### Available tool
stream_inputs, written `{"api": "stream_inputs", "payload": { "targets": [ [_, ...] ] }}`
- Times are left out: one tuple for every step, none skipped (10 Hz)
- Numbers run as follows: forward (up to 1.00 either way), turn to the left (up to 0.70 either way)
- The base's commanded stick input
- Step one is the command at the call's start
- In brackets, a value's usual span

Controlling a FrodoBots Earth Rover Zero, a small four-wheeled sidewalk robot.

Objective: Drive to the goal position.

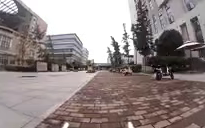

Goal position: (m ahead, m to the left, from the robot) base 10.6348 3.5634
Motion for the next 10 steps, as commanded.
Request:
{"api": "stream_inputs", "payload": {
  "targets": [
    [0.45,0.0],
    [0.45,0.0],
    [0.45,0.0],
    [0.45,0.0],
    [0.45,0.0],
    [0.45,0.0],
    [0.45,0.0],
    [0.45,0.0],
    [0.45,0.0],
    [0.45,0.0]
  ]
}}
